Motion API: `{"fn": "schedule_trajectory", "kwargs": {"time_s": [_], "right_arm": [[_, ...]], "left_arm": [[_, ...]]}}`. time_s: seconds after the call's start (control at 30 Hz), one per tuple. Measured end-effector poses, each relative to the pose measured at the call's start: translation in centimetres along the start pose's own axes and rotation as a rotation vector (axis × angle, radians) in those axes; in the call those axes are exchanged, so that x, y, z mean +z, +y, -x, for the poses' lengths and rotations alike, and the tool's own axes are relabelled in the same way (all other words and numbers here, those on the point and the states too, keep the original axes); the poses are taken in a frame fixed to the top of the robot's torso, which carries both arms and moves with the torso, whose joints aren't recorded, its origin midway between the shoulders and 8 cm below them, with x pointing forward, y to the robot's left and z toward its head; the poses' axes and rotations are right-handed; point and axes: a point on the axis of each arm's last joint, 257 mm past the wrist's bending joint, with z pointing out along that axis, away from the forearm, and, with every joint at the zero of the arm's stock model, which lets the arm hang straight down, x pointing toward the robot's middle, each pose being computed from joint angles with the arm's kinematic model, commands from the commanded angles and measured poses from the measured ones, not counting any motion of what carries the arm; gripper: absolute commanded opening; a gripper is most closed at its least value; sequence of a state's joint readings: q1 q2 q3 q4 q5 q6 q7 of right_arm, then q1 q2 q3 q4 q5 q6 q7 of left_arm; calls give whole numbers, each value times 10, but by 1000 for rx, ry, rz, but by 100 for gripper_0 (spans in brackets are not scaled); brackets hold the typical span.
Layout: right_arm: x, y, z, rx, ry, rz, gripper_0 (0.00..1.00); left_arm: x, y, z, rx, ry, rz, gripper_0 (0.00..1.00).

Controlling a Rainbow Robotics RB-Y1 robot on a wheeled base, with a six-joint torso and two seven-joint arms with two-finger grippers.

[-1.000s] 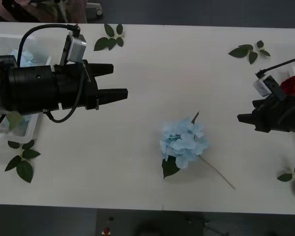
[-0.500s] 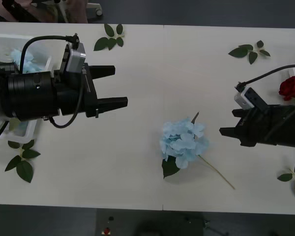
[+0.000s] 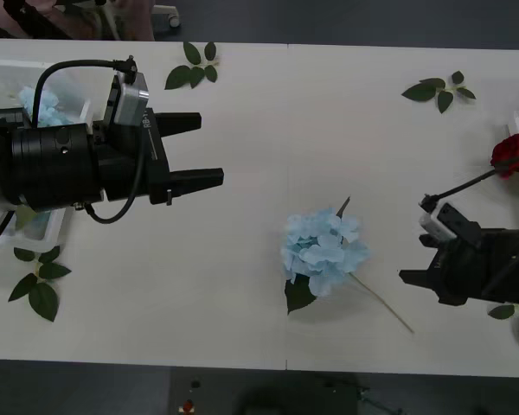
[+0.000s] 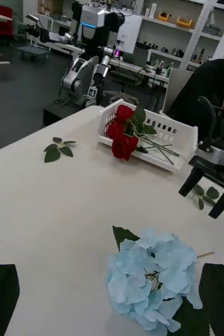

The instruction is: Put the red flowers into the right box and the blue flowers into the left box

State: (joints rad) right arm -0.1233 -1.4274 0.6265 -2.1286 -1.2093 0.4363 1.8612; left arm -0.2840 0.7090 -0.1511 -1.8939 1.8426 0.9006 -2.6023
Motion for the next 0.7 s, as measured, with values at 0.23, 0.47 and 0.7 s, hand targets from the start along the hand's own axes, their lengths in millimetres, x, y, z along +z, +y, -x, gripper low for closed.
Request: {"fn": "schedule_trajectory", "kwargs": {"time_s": [0.23, 0.47, 0.7], "right_arm": [[24, 5, -25, -20, 31, -18, 70], [60, 15, -36, -47, 22, -11, 69], [91, 32, -37, -74, 12, 34, 69]], "left_arm": [[0, 0, 0, 0, 0, 0, 100], [0, 0, 0, 0, 0, 0, 100], [0, 0, 0, 0, 0, 0, 100]]}}
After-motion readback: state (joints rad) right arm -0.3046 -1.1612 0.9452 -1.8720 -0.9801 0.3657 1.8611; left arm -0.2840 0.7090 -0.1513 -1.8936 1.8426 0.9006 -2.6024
